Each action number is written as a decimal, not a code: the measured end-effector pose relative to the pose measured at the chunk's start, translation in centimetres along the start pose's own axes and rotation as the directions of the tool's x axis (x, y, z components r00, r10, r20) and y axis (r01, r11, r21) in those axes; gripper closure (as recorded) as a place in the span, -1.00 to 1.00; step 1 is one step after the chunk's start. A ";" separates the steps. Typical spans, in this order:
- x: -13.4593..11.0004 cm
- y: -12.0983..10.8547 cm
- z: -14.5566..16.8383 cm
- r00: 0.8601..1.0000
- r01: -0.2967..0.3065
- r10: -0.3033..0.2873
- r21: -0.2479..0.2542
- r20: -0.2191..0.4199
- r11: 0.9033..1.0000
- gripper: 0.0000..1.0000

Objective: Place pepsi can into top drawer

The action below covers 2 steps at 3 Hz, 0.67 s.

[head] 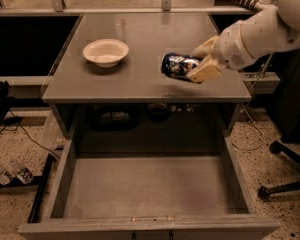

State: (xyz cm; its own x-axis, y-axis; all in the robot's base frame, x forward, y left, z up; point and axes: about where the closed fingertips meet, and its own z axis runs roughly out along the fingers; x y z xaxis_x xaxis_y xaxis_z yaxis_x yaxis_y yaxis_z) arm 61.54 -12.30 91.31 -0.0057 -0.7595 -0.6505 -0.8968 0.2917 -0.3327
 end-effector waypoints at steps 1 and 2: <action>1.6 5.1 -2.6 1.000 0.004 -0.003 0.029 -0.014 1.000 1.00; 3.8 10.8 -3.5 0.999 -0.025 0.026 0.040 -0.027 0.999 1.00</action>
Offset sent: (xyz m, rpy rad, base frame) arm -0.1915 -0.0298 -0.0975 -0.0190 0.0587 -0.1001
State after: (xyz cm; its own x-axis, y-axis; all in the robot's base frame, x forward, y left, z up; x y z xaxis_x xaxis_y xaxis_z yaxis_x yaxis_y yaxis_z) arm 50.30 -14.05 87.64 -0.0413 -0.7669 -0.6404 -0.8778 0.3340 -0.3433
